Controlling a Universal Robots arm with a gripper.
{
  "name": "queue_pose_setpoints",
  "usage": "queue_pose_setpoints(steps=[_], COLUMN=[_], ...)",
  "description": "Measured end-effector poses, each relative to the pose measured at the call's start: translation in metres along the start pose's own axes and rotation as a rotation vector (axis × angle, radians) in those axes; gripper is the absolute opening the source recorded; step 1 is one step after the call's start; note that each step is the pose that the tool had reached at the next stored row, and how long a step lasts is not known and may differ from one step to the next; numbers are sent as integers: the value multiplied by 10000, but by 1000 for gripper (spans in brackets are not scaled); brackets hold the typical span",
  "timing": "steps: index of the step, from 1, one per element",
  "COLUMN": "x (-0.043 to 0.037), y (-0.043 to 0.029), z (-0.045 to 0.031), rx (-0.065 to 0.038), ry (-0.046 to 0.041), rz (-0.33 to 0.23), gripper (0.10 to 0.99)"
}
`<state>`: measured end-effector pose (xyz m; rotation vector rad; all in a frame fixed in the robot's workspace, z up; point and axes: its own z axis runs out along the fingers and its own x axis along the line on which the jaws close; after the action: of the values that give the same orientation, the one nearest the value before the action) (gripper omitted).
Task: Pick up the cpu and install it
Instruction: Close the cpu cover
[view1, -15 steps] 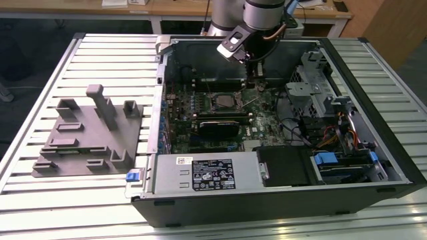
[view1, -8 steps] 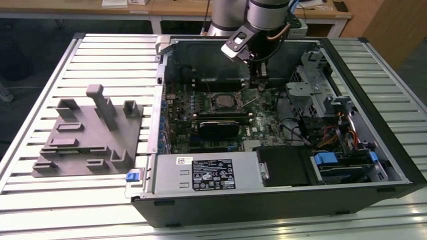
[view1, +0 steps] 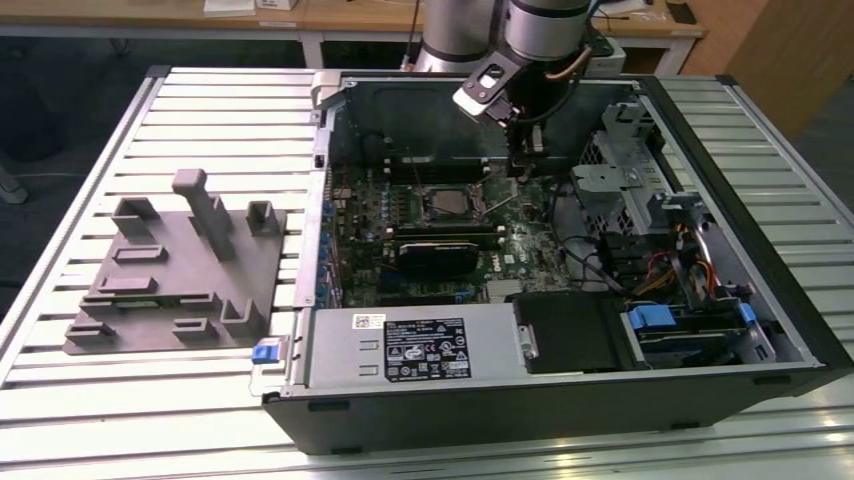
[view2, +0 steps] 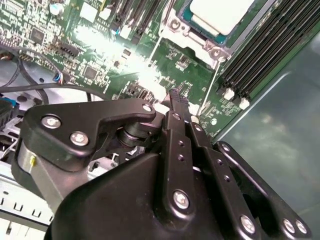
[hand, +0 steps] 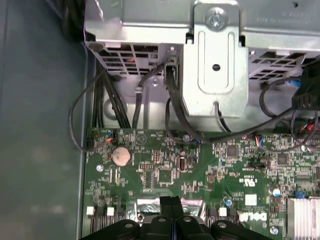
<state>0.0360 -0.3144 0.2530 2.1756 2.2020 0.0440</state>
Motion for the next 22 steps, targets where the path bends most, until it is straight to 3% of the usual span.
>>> queue_pose_setpoints(steps=[11,22], x=[-2,0], y=[190,198], z=[14,186], rx=[0,0], ry=[0,-2], rz=[0,14], gripper=[106,106])
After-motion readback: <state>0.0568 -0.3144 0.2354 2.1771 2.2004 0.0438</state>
